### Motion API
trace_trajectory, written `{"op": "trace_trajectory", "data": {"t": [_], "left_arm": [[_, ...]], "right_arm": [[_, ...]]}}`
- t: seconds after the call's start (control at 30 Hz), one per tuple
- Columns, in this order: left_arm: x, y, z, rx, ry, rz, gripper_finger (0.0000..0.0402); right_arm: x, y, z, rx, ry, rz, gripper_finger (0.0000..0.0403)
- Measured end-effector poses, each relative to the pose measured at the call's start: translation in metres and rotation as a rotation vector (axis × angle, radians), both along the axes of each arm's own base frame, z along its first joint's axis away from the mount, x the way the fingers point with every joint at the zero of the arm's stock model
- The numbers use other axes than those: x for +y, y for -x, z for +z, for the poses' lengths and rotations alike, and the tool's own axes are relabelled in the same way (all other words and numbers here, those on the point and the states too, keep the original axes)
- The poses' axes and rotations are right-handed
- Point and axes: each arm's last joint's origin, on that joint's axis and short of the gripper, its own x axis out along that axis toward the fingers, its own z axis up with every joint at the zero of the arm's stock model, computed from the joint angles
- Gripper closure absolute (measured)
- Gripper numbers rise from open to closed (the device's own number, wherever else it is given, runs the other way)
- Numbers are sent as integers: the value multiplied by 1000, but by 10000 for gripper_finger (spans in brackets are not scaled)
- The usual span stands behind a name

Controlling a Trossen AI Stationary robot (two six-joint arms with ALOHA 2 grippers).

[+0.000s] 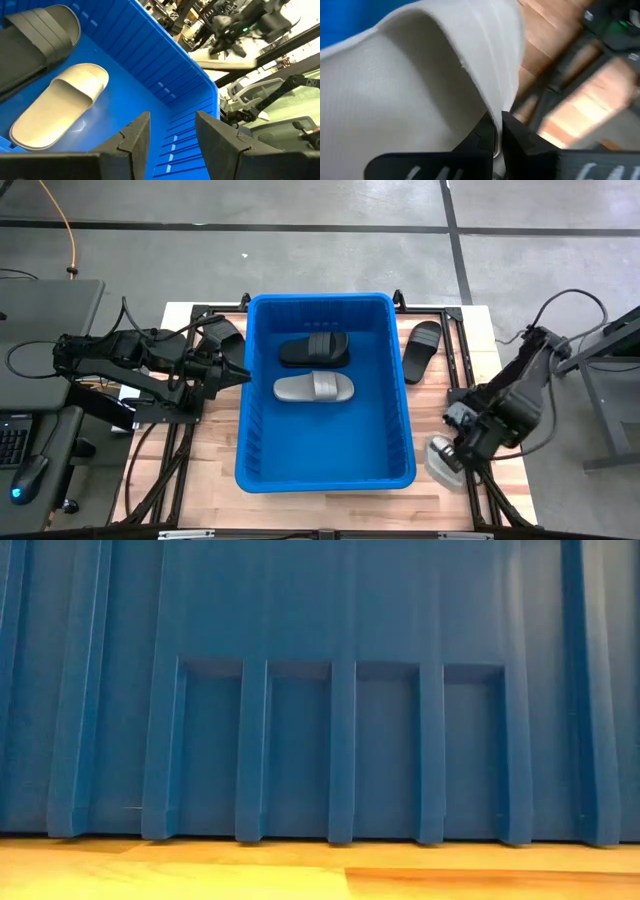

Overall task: Pick and place slides into bin
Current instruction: Put the gray slide into the blue bin

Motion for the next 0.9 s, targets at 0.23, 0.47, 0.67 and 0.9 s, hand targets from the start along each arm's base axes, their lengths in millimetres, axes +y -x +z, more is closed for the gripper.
{"op": "trace_trajectory", "data": {"t": [0.23,0.47,0.67,0.9], "left_arm": [[0,0,0,-3,29,17,254],[0,0,0,-4,33,16,254],[-1,0,0,-7,113,8,254],[-4,-1,3,-34,254,-26,254]], "right_arm": [[5,-8,30,-173,51,-80,403],[20,-34,42,-126,-16,-54,403],[39,-55,60,-132,-103,-33,403],[52,-78,73,-216,-97,-86,403]]}}
